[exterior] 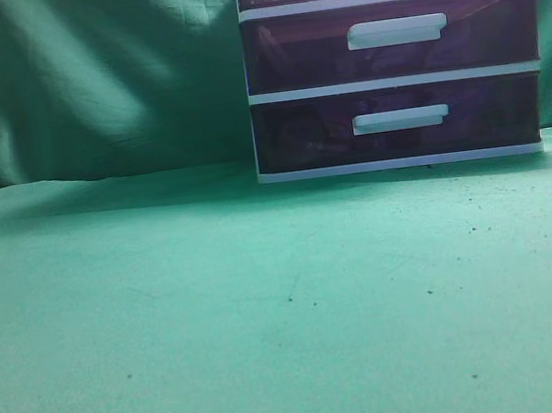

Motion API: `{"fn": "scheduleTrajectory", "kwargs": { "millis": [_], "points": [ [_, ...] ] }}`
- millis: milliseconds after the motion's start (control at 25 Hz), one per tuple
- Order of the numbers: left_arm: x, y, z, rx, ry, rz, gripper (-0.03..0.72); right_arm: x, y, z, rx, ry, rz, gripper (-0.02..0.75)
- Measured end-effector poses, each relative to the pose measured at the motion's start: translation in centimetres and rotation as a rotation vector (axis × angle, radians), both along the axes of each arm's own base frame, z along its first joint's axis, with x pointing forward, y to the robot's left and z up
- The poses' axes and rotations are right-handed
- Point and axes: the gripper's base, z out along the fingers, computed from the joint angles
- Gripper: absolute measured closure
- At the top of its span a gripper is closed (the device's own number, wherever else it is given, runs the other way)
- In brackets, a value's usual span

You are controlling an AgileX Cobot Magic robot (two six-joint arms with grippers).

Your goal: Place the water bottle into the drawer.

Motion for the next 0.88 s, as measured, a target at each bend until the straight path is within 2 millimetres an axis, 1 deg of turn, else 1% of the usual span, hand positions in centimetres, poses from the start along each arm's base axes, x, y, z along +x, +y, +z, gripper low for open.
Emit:
{"fn": "scheduleTrajectory", "kwargs": {
  "millis": [120,280,360,880],
  "points": [
    [0.6,0.4,-1.3,-0.008,0.029,0.058,0.688,0.0,0.0,0.0,0.000,0.000,0.002,0.738],
    [1.7,1.5,-3.5,-0.033,0.083,0.213,0.688,0.0,0.0,0.0,0.000,0.000,0.002,0.738],
    [2.0,1.8,-4.2,-0.040,0.100,0.260,0.688,0.0,0.0,0.0,0.000,0.000,0.002,0.738],
    [2.1,2.0,-4.4,-0.046,0.107,0.276,0.688,0.0,0.0,0.0,0.010,0.010,0.000,0.738]
  ]
}}
